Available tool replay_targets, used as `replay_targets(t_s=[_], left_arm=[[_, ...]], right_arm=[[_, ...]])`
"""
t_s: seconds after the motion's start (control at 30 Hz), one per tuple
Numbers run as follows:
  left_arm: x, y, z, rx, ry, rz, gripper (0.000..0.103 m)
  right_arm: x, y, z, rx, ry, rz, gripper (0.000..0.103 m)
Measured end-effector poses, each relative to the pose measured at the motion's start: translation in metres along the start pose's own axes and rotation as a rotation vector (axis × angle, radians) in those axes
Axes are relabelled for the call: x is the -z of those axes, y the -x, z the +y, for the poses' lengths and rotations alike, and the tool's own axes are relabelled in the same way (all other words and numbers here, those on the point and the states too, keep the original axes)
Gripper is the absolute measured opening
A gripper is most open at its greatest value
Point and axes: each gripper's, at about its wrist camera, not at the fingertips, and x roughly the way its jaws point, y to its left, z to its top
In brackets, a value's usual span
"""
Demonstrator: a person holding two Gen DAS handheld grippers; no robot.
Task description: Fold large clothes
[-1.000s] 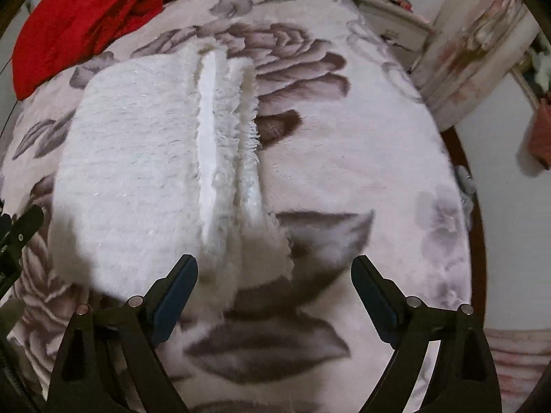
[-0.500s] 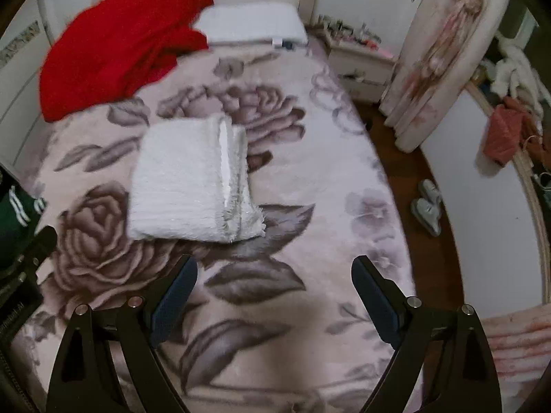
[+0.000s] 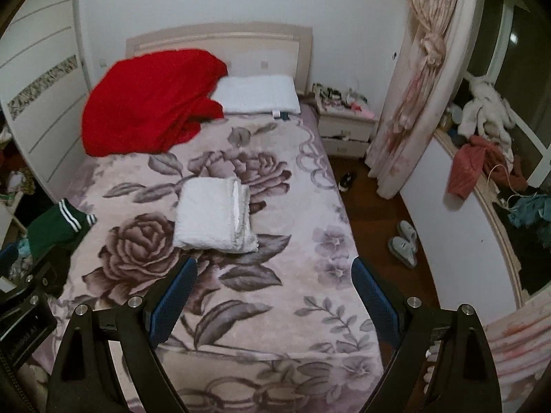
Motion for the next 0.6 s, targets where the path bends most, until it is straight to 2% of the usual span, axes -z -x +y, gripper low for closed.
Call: replay_targets(t_s=[0.13, 0.3, 0.33, 0.6], left_arm=[[0.002, 0.044, 0.000, -0.005, 0.009, -0.039, 0.092], [0.007, 0.075, 0.001, -0.006, 0.017, -0.075, 0.092], [0.008, 0.080, 0.001, -0.008, 0.019, -0.082, 0.092], [0.017, 0.101, 0.001, -0.023, 0.029, -0.110, 0.092]], right_arm=[[0.004, 0.055, -0.012, -0.014, 0.003, -0.045, 0.093], [0.010, 0.106, -0.021, -0.005, 0.016, -0.116, 0.094], [0.011, 0.114, -0.022, -0.006, 0.018, -0.122, 0.097], [0.019, 0.150, -0.032, 0.001, 0.042, -0.175, 0.098]])
